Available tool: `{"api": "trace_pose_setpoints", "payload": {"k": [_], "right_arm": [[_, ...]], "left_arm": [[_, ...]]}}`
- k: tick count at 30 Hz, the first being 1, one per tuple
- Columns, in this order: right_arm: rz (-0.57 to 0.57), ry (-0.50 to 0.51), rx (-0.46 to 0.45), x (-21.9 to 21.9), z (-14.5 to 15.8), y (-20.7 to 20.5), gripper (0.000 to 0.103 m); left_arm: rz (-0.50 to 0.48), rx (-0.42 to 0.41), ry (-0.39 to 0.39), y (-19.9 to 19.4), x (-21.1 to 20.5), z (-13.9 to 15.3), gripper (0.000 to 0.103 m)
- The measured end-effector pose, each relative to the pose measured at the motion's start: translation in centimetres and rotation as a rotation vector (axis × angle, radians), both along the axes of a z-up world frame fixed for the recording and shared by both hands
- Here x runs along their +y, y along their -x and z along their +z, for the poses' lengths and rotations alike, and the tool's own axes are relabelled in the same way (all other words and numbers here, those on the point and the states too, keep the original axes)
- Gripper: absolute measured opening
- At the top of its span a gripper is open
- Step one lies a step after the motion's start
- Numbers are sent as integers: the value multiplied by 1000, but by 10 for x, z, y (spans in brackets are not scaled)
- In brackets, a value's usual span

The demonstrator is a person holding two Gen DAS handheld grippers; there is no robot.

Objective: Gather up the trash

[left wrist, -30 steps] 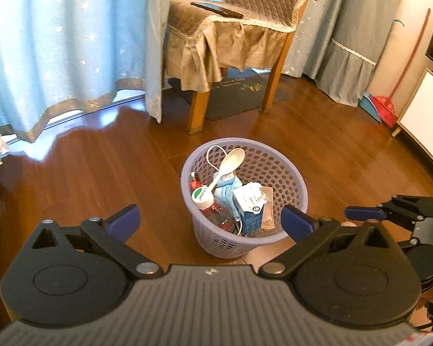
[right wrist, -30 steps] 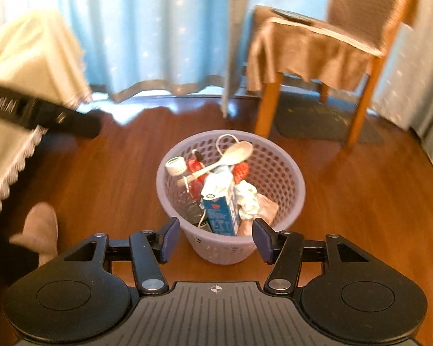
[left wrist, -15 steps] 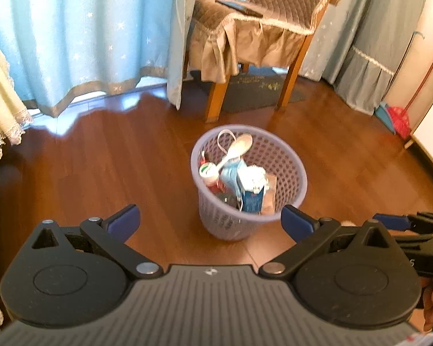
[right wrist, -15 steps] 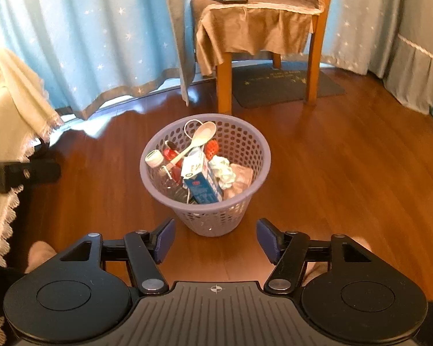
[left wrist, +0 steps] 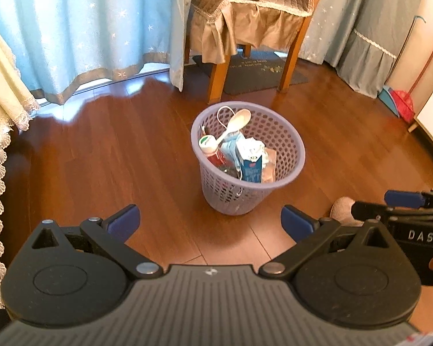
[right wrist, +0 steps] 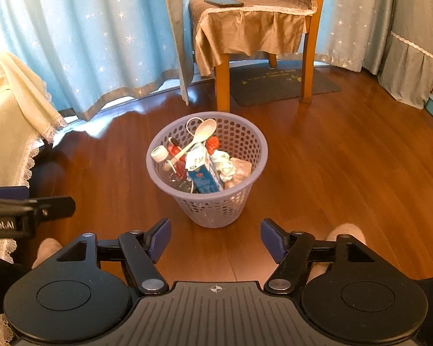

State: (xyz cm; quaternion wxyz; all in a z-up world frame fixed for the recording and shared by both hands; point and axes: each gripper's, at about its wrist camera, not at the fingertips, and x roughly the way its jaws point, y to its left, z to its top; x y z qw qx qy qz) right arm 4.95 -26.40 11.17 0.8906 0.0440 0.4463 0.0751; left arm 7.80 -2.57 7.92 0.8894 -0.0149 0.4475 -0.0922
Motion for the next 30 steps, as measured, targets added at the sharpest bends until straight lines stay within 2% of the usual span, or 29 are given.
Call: {"api": "trace_pose_setpoints", "payload": {"k": [11,20,30], "right_arm": [[12,12,4,10,0,4,75],[27,23,10,16,-6,1,76],[43,21,31,21,-17,-4,76]], "left_arm": [[29,15,-24,9,3,-6,102],[27,55,-28,9,5,-19,102],[22,63,-36,9,3,-25,102]]}}
